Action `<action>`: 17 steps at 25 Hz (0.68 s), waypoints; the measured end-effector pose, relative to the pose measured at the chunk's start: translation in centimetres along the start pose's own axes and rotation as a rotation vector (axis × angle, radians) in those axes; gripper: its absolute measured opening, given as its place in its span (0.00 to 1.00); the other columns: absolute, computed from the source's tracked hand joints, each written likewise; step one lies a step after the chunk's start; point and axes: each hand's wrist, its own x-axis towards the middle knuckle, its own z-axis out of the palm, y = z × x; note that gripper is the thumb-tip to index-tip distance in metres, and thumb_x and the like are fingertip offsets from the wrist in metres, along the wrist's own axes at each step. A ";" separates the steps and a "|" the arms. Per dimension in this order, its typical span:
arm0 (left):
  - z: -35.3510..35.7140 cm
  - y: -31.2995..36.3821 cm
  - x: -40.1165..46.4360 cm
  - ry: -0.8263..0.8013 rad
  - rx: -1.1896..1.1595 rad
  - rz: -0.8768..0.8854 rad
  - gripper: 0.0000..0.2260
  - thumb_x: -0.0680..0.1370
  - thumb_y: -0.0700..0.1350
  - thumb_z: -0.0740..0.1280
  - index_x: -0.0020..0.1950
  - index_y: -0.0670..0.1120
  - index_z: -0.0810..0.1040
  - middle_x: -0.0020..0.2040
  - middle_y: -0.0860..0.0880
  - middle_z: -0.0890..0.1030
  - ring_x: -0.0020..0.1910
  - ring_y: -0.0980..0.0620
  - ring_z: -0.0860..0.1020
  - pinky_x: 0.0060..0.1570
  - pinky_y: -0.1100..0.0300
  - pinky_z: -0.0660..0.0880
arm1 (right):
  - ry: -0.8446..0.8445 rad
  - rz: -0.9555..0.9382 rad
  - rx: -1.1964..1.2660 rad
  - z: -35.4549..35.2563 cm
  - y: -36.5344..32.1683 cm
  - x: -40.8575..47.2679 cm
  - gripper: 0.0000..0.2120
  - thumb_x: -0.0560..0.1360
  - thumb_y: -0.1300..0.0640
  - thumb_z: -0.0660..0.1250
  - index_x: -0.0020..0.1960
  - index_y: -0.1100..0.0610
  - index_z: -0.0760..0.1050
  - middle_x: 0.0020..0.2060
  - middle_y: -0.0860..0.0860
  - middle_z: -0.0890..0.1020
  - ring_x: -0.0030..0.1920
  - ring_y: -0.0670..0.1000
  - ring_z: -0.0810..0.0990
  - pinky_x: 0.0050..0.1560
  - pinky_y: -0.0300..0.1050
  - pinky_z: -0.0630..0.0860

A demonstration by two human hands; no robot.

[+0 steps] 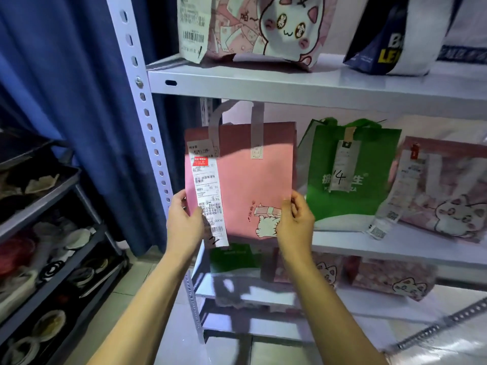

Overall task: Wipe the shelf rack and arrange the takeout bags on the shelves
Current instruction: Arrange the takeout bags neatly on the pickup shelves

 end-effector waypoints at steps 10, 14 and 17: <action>-2.5 4.1 -8.5 -0.114 -0.092 0.114 0.11 0.80 0.38 0.62 0.57 0.52 0.77 0.51 0.58 0.82 0.44 0.71 0.79 0.37 0.68 0.76 | 0.210 -0.055 0.056 -8.6 -4.7 -6.8 0.08 0.83 0.50 0.62 0.49 0.44 0.80 0.42 0.44 0.85 0.38 0.41 0.79 0.37 0.35 0.76; 0.2 6.8 -10.2 -0.229 -0.177 0.179 0.12 0.81 0.35 0.62 0.56 0.49 0.79 0.48 0.55 0.84 0.41 0.67 0.82 0.31 0.73 0.75 | 0.286 -0.104 0.088 -12.9 -7.8 -7.4 0.15 0.83 0.53 0.62 0.44 0.38 0.81 0.37 0.36 0.84 0.33 0.34 0.80 0.31 0.28 0.74; 2.9 9.5 -11.5 -0.318 -0.215 0.222 0.11 0.80 0.34 0.62 0.54 0.49 0.79 0.45 0.53 0.85 0.40 0.64 0.83 0.30 0.72 0.76 | 0.348 -0.134 0.091 -16.7 -9.9 -7.2 0.15 0.83 0.53 0.61 0.44 0.38 0.81 0.37 0.42 0.85 0.33 0.40 0.82 0.30 0.33 0.77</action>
